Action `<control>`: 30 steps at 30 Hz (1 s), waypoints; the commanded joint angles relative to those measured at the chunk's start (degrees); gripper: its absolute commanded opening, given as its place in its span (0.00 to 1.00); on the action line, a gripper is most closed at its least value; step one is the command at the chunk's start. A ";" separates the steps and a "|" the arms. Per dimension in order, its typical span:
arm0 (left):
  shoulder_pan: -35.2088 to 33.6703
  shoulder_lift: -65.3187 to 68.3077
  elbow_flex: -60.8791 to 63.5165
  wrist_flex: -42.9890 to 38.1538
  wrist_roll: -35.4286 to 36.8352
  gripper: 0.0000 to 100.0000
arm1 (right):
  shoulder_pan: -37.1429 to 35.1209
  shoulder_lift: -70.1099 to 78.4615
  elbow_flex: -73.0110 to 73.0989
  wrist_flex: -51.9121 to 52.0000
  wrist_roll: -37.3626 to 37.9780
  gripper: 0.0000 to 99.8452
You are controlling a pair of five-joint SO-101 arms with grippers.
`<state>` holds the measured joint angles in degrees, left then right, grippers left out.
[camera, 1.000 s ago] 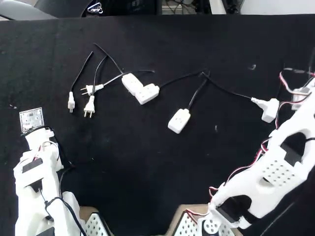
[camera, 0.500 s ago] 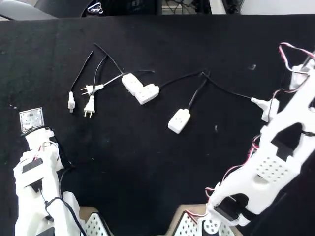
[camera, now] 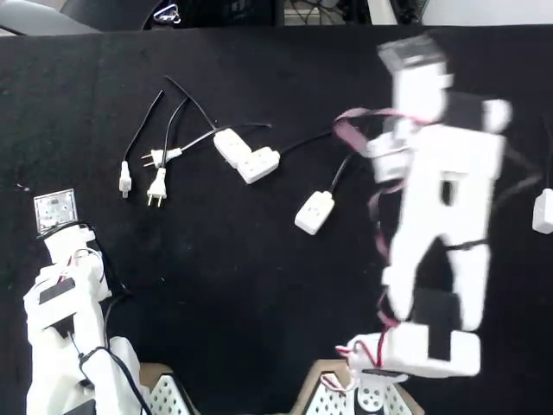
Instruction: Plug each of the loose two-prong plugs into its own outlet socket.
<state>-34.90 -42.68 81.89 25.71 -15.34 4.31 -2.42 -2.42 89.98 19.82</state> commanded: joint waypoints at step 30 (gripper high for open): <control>-0.40 -0.70 -0.31 -0.97 0.35 0.03 | -15.82 10.95 24.48 -33.05 -28.22 0.11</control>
<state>-34.90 -42.68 81.89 25.71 -15.34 -10.81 8.84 26.33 56.04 -10.77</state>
